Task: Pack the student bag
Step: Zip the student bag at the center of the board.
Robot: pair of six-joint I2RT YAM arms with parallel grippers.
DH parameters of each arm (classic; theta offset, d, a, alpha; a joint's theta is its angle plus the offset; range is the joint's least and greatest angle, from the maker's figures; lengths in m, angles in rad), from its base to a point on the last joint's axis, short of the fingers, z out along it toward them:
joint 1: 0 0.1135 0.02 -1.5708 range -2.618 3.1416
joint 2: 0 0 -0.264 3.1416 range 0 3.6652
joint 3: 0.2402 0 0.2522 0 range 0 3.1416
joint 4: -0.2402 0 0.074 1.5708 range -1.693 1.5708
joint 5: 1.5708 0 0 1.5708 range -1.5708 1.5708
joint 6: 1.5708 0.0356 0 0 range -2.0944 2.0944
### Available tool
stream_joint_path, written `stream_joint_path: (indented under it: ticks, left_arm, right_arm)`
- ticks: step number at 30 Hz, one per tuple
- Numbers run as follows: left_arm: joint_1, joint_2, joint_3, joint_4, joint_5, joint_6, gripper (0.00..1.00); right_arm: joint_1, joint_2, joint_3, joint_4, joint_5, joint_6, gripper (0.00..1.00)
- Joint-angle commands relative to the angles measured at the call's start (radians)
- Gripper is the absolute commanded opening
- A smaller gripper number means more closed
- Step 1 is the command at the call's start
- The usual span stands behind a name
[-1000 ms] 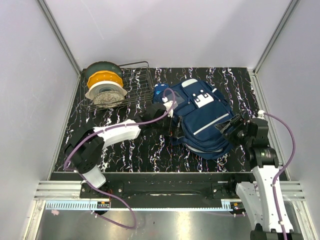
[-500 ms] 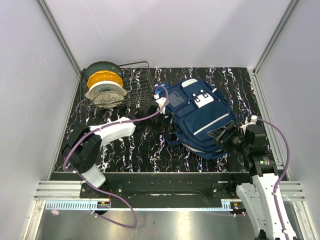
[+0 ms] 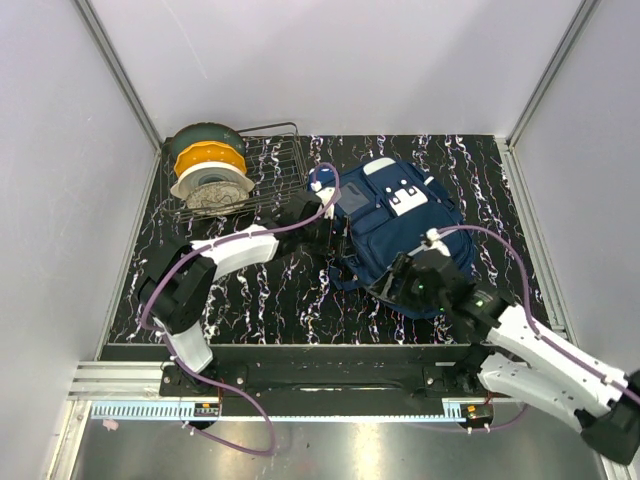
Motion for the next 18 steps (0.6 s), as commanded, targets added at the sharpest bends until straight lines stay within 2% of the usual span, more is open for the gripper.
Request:
stream_joint_path:
  ticks: [1, 5, 9, 14, 18]
  left_arm:
    - [0.012, 0.006, 0.047, 0.055, 0.044, -0.011, 0.77]
    - [0.013, -0.005, 0.047, 0.055, 0.059, -0.018, 0.62]
    - [0.013, -0.028, 0.044, 0.050, 0.071, -0.011, 0.56]
    - [0.013, -0.040, 0.039, 0.052, 0.080, -0.010, 0.47]
    - [0.015, -0.046, 0.037, 0.047, 0.088, -0.010, 0.31]
  right_arm:
    - [0.175, 0.092, 0.083, 0.047, 0.314, 0.115, 0.70]
    - [0.292, 0.229, 0.117, 0.070, 0.420, 0.190, 0.71]
    - [0.390, 0.316, 0.139, 0.133, 0.481, 0.236, 0.68]
    - [0.441, 0.398, 0.157, 0.224, 0.520, 0.236, 0.65]
    - [0.462, 0.493, 0.197, 0.176, 0.601, 0.322, 0.63]
